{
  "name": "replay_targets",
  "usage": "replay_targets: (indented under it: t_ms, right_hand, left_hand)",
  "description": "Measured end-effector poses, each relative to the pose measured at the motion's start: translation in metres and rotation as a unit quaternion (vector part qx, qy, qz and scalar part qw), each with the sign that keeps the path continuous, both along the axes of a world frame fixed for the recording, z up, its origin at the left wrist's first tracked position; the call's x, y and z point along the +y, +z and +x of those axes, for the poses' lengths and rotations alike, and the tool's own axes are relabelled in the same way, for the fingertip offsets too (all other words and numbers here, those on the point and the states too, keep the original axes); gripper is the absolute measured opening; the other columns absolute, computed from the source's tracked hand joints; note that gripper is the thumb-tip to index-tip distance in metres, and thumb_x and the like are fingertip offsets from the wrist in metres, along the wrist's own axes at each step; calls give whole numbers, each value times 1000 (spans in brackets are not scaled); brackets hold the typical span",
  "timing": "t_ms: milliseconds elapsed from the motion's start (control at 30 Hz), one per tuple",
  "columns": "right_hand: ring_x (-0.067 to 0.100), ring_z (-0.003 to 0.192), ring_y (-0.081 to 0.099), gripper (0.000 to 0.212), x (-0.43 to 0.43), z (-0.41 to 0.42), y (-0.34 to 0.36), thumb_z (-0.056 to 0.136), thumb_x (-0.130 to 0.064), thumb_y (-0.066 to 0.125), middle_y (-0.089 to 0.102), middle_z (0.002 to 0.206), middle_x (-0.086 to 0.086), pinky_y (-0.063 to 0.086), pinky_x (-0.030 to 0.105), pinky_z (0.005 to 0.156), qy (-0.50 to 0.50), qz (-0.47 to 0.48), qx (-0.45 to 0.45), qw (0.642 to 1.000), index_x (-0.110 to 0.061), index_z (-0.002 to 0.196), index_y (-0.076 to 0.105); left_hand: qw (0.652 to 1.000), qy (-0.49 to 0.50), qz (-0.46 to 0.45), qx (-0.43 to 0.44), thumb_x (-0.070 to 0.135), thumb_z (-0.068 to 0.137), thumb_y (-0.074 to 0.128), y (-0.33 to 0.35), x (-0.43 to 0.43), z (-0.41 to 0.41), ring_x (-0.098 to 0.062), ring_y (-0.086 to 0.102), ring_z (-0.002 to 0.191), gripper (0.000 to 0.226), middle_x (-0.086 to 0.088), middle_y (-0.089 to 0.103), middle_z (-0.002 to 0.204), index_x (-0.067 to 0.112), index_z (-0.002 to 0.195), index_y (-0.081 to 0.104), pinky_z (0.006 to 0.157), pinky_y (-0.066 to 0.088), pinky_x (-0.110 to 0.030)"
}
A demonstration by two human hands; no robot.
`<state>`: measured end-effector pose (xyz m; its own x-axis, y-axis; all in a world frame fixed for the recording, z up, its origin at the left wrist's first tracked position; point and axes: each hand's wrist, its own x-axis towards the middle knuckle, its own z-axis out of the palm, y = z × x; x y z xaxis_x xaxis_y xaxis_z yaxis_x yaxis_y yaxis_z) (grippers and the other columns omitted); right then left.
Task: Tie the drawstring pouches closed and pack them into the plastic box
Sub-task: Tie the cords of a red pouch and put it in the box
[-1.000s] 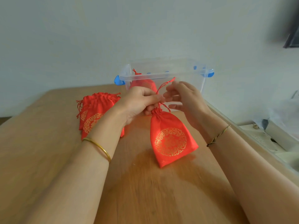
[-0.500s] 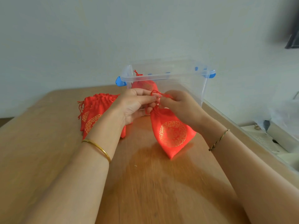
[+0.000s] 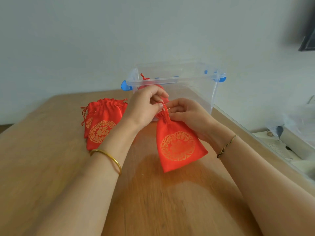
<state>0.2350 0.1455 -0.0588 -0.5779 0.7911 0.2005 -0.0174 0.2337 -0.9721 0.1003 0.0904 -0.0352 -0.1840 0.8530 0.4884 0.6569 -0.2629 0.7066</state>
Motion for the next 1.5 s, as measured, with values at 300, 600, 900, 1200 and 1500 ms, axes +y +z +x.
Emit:
replay_targets:
  t_ms: [300, 600, 900, 1200, 1500]
  right_hand:
    - [16, 65, 61, 20, 1, 3, 1, 95, -11, 46, 63, 83, 14, 53, 23, 60, 96, -165, 98, 977, 1, 100, 60]
    - [17, 59, 55, 22, 1, -4, 2, 91, -6, 44, 59, 73, 11, 46, 27, 62, 9, -166, 123, 978, -4, 76, 59]
    - [23, 55, 47, 25, 7, -4, -2, 88, -2, 33, 48, 63, 9, 38, 31, 55, -127, -163, 151, 967, -9, 67, 42]
    - [21, 65, 61, 14, 12, 4, -7, 85, -8, 37, 59, 68, 6, 54, 47, 72, -231, 101, -122, 960, -4, 79, 50]
    - [20, 57, 65, 13, 13, 4, -11, 87, -7, 38, 63, 71, 10, 50, 34, 56, -197, 69, -154, 966, -3, 88, 51]
  left_hand:
    - [982, 7, 156, 109, 2, 74, 64, -6, 1, 5, -9, 57, 83, 34, 24, 59, 75, 20, 103, 70, 77, 43, -22]
    - [992, -52, 81, -79, -3, 83, 60, -5, 2, 8, 1, 59, 66, 16, -1, 66, 79, 10, 88, 70, 61, 47, -11]
    - [956, -31, -8, -291, 7, 94, 48, -2, -1, 4, -5, 63, 51, 20, -3, 67, 70, 11, 81, 63, 44, 48, -19]
    - [964, 92, -17, -250, 3, 89, 38, 0, 2, -1, -16, 58, 66, 31, -7, 62, 79, 10, 58, 39, 36, 40, -13]
    - [929, -63, -43, -362, 14, 95, 46, -4, 0, 6, -3, 62, 53, 30, 5, 66, 56, 12, 66, 54, 50, 36, -17]
